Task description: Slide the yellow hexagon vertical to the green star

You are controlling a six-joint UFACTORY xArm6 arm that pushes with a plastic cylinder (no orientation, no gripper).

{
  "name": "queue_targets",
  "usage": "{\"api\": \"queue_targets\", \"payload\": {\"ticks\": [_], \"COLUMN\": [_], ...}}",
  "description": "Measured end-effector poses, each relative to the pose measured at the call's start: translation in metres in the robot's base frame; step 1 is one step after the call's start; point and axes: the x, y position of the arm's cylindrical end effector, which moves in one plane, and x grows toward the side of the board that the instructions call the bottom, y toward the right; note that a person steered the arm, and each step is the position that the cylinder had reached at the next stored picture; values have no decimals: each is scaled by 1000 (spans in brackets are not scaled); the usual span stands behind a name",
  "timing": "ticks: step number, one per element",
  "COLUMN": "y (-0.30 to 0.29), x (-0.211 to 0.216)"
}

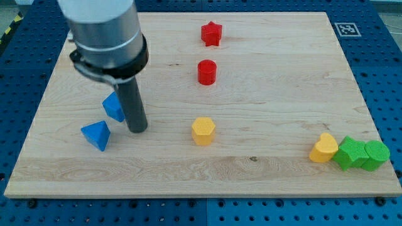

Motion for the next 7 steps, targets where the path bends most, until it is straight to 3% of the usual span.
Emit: {"api": "queue_targets", "payload": {"ticks": [4, 7], "y": [162, 251], "x": [6, -37]}}
